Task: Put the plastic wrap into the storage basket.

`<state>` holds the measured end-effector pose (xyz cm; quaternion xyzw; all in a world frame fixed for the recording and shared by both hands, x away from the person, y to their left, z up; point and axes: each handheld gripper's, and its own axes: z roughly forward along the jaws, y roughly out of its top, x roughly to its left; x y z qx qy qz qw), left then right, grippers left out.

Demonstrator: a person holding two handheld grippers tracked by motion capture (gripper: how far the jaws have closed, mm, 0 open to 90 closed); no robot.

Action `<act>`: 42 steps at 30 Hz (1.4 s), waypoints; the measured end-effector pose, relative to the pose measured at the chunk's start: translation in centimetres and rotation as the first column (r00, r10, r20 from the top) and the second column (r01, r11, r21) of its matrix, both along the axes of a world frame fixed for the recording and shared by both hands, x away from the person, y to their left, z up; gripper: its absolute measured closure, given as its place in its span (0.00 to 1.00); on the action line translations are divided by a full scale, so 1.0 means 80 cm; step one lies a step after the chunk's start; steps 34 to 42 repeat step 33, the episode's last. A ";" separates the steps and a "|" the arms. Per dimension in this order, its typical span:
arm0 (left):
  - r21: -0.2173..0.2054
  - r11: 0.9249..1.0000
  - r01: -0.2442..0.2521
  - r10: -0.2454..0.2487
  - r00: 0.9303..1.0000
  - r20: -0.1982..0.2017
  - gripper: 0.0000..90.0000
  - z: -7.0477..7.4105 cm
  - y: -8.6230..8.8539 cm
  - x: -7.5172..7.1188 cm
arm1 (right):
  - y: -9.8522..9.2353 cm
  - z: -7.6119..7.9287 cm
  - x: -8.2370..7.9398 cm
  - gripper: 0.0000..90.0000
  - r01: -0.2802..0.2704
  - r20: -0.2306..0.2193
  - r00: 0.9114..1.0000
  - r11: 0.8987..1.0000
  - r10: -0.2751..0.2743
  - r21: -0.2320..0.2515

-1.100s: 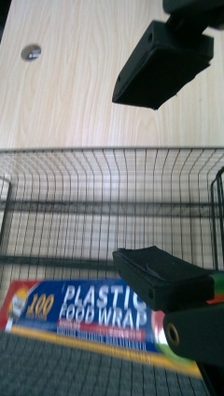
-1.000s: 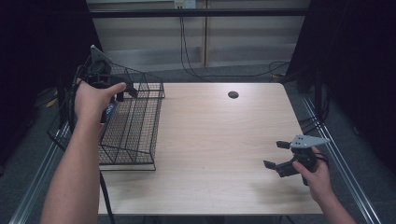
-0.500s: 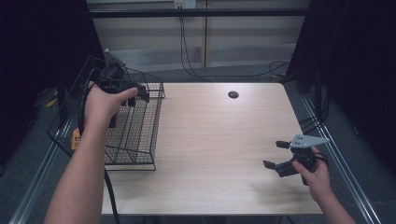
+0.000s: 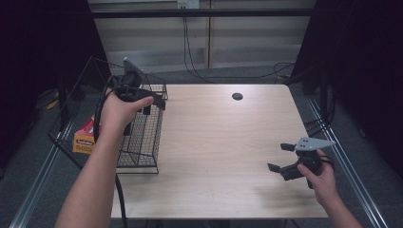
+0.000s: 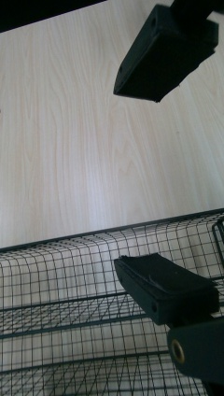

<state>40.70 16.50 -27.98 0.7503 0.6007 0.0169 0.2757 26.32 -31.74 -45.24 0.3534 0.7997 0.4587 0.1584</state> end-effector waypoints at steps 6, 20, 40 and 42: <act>0.002 0.999 0.041 -0.041 0.999 0.007 0.14 -0.007 -0.013 -0.002 | 0.001 0.000 0.000 0.03 0.004 0.000 1.000 1.000 -0.004 -0.001; -0.028 0.995 0.099 -0.098 0.995 0.022 0.14 -0.021 -0.037 -0.012 | 0.002 -0.001 0.000 0.03 -0.002 -0.002 1.000 1.000 0.002 -0.003; -0.019 0.985 0.171 -0.170 0.984 0.049 0.13 -0.041 -0.059 -0.023 | 0.002 -0.001 0.001 0.03 -0.005 -0.005 1.000 1.000 0.005 -0.007; -0.019 0.985 0.171 -0.170 0.984 0.049 0.13 -0.041 -0.059 -0.023 | 0.002 -0.001 0.001 0.03 -0.005 -0.005 1.000 1.000 0.005 -0.007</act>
